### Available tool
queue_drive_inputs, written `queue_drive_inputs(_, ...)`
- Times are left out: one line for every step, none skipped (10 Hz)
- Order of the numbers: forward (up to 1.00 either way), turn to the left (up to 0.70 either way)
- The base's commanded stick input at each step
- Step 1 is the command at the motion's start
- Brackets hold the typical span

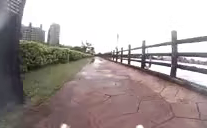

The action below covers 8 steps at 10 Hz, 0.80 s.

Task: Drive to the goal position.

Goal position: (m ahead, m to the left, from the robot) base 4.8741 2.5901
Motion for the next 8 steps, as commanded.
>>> queue_drive_inputs(0.85, 0.01)
queue_drive_inputs(0.85, 0.01)
queue_drive_inputs(0.85, 0.01)
queue_drive_inputs(0.85, 0.01)
queue_drive_inputs(0.85, 0.01)
queue_drive_inputs(0.85, 0.01)
queue_drive_inputs(0.85, 0.01)
queue_drive_inputs(0.85, 0.01)
